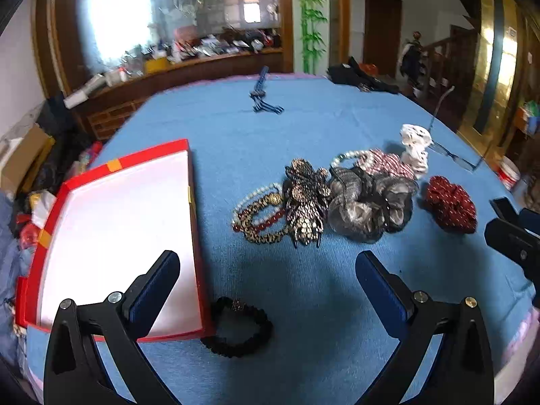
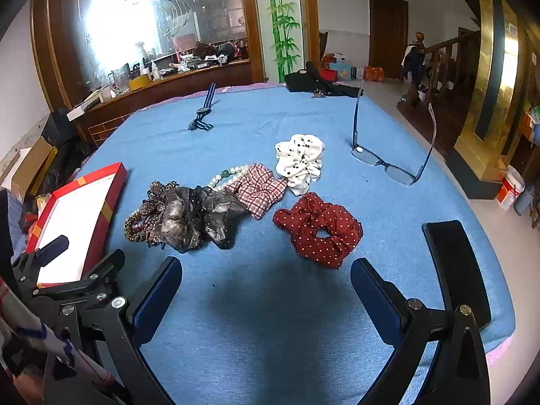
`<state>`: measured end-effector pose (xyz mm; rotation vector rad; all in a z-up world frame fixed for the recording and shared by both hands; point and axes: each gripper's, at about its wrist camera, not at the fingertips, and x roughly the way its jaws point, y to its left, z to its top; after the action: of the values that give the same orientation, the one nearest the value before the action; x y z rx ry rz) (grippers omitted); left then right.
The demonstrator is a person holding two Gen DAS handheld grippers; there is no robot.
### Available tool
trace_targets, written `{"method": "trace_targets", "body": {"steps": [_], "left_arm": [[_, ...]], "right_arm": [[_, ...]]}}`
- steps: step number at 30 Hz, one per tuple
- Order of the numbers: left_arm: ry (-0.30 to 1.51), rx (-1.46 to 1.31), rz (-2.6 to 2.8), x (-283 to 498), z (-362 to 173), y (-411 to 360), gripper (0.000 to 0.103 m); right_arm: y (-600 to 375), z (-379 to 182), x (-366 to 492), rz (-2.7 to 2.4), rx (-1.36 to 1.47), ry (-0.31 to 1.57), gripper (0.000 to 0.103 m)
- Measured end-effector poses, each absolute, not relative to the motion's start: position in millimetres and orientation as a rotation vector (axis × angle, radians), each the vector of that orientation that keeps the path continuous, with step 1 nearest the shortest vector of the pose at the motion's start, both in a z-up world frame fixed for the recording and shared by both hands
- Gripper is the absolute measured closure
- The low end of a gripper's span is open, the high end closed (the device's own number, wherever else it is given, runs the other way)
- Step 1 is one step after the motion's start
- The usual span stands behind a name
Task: Organize jewelry
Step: 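Move the left gripper toward the black bead bracelet beside the box, then grasp the black bead bracelet with the left gripper and lift it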
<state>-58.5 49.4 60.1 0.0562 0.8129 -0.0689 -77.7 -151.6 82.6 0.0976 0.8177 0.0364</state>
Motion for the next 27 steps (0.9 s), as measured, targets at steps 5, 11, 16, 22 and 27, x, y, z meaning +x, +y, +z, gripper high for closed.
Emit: {"method": "trace_targets", "body": {"steps": [5, 11, 16, 22, 27], "left_arm": [[0.848, -0.011, -0.093, -54, 76, 108, 0.0], [0.909, -0.129, -0.136, -52, 85, 165, 0.003], [0.985, -0.105, -0.275, -51, 85, 149, 0.037], [1.087, 0.037, -0.419, -43, 74, 91, 0.063], [1.221, 0.175, -0.48, -55, 48, 65, 0.082]], "right_arm": [[-166, 85, -79, 0.03, 0.115, 0.813, 0.002], [-181, 82, -78, 0.052, 0.158, 0.824, 0.004], [-191, 83, -80, 0.044, 0.178, 0.816, 0.004], [-204, 82, -83, 0.039, 0.208, 0.817, 0.004], [-211, 79, -87, 0.031, 0.207, 0.814, 0.004]]}}
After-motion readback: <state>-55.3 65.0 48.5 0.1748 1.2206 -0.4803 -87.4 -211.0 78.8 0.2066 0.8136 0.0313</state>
